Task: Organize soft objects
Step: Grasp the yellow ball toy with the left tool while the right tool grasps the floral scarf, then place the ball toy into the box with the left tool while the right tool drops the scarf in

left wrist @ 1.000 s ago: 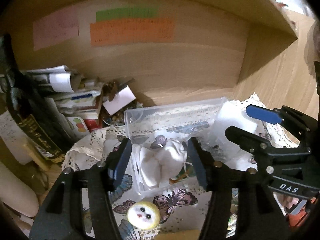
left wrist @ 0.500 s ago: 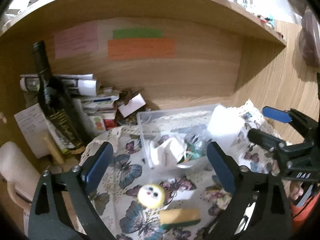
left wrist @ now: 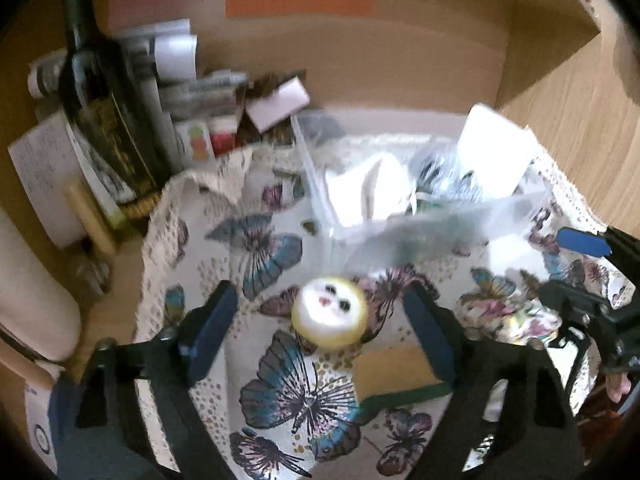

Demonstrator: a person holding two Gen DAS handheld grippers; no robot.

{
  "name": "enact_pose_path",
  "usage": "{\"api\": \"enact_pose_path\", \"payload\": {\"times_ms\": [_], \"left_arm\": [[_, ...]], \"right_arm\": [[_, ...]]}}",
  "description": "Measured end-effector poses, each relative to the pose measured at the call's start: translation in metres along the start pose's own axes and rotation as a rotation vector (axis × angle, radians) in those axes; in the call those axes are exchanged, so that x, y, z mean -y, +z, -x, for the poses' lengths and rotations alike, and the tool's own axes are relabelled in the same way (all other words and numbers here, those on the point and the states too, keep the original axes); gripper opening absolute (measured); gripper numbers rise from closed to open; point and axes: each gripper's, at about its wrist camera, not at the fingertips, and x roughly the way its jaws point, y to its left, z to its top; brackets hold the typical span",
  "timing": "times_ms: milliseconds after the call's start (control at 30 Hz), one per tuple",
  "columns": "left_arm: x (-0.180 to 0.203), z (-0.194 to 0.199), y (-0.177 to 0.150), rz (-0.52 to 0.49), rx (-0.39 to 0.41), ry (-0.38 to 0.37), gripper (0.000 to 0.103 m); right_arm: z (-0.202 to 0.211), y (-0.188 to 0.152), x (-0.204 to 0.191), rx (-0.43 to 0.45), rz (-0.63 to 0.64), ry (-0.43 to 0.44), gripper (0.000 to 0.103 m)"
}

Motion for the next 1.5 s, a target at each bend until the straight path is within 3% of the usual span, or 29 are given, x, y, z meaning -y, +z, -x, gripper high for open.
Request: {"api": "enact_pose_path", "payload": {"times_ms": [167, 333, 400, 433, 500, 567, 667, 900, 1267, 1500], "left_arm": [[-0.005, -0.021, -0.006, 0.036, -0.052, -0.017, 0.075], [-0.004, -0.031, -0.008, 0.035, -0.084, -0.047, 0.053], [-0.003, -0.032, -0.009, 0.031, -0.088, -0.072, 0.045], [-0.002, -0.032, -0.009, 0.027, -0.084, -0.072, 0.044], [0.000, -0.028, -0.010, 0.018, -0.069, -0.066, 0.044], [0.000, -0.024, -0.010, 0.020, -0.061, -0.067, 0.043], [-0.002, -0.019, -0.010, 0.030, -0.047, -0.068, 0.043], [-0.004, 0.007, -0.007, 0.037, 0.016, -0.056, 0.043], [0.003, 0.046, 0.014, 0.027, 0.152, -0.070, 0.043], [0.011, 0.054, 0.035, 0.030, 0.218, -0.090, 0.043]], "right_arm": [[-0.016, -0.012, -0.003, -0.050, -0.017, 0.050, 0.080], [-0.034, -0.020, -0.001, -0.117, -0.022, 0.066, 0.079], [-0.039, -0.022, 0.000, -0.141, -0.028, 0.093, 0.068], [-0.041, -0.023, 0.000, -0.157, -0.030, 0.102, 0.057], [-0.046, -0.024, -0.001, -0.183, -0.025, 0.114, 0.049], [-0.045, -0.025, -0.002, -0.178, -0.018, 0.112, 0.030], [-0.042, -0.024, -0.002, -0.190, -0.015, 0.139, 0.024], [-0.018, -0.017, 0.007, -0.102, -0.025, 0.096, 0.023], [0.031, 0.020, 0.022, 0.094, -0.039, 0.007, 0.023], [0.040, 0.047, 0.022, 0.180, -0.019, -0.027, 0.023]]}}
